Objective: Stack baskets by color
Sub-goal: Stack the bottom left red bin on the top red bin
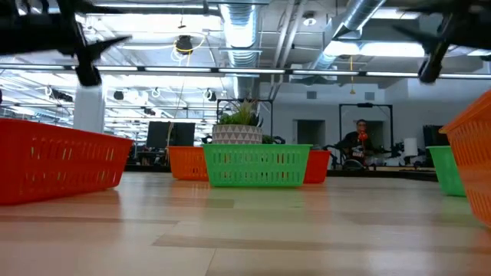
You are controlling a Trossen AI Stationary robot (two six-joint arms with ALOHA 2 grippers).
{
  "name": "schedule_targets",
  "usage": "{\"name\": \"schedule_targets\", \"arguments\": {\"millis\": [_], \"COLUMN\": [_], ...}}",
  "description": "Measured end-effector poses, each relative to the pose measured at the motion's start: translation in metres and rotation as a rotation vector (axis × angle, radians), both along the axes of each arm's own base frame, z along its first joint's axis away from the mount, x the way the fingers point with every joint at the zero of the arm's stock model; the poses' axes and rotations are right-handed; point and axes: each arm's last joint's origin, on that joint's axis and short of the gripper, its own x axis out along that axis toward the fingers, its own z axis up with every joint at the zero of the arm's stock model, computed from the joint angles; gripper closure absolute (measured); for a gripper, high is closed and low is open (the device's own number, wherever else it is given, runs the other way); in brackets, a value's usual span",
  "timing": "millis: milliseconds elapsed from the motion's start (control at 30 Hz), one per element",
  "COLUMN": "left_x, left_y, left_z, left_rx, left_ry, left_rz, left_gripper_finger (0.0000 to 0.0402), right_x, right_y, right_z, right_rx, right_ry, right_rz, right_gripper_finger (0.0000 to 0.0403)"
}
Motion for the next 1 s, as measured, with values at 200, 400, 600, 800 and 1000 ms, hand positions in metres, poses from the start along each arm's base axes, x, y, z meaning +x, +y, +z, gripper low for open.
{"name": "schedule_targets", "arguments": {"millis": [200,400,600,800,1000], "left_x": [-0.016,-0.01,0.024,0.052,0.078], "left_y": [0.0,-0.005,-0.014,-0.024,-0.038], "left_z": [0.049,0.092,0.111,0.105,0.083], "left_rx": [0.061,0.127,0.061,-0.026,-0.026], "left_ry": [-0.108,0.052,0.496,0.926,1.208], "left_rz": [0.014,-0.131,-0.495,-0.649,-0.658], "left_gripper_finger": [0.0239,0.0239,0.0239,0.0239,0.0239], "right_x": [-0.009,0.003,0.039,0.079,0.121], "right_y": [-0.001,0.002,0.012,0.022,0.031], "right_z": [0.048,0.096,0.132,0.142,0.122], "right_rx": [-0.084,-0.152,-0.233,-0.289,-0.326], "right_ry": [-0.017,0.197,0.505,0.78,0.992], "right_rz": [-0.02,0.007,0.074,0.099,0.119], "right_gripper_finger": [0.0276,0.0276,0.0276,0.0276,0.0276]}}
